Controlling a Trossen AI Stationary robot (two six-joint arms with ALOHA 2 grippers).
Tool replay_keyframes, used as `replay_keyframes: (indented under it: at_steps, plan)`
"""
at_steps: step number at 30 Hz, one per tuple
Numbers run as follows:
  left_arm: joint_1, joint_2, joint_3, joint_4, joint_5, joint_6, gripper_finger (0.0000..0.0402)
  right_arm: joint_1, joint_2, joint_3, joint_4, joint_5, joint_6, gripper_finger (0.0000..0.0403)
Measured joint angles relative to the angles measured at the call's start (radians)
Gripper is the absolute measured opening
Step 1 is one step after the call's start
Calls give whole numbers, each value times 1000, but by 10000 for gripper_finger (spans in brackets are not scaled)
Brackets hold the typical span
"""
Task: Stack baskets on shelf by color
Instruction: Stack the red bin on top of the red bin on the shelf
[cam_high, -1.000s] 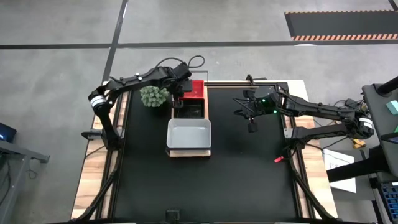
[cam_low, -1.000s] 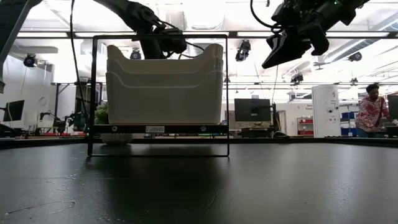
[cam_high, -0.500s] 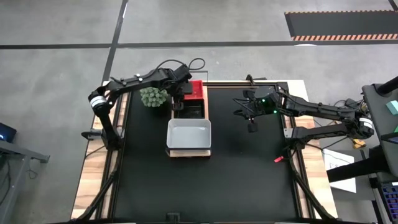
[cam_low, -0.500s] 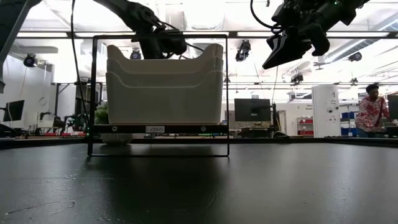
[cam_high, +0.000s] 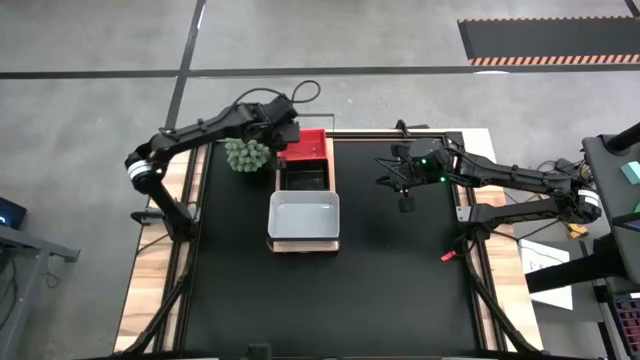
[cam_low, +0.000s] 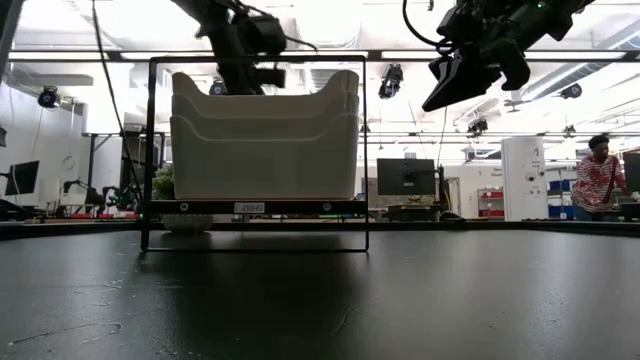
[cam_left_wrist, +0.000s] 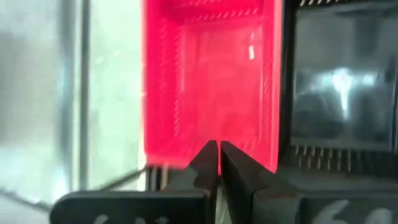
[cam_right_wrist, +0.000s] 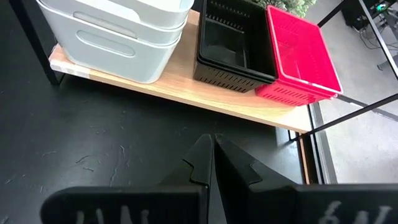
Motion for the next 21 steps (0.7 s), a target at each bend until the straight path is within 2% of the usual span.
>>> replay_keyframes:
  at_steps: [4, 9, 15, 21]
  plan:
    - [22, -59, -15, -88, -44, 1, 1, 0, 0, 0, 0, 0, 0, 11]
    - [46, -88, -101, -89, -41, -6, 1, 0, 0, 0, 0, 0, 1, 11]
    - [47, -56, -185, 9, -71, 6, 1, 0, 0, 0, 2, 0, -2, 11]
    - [48, -26, -191, 79, -72, 38, 1, 0, 0, 0, 2, 0, -1, 11]
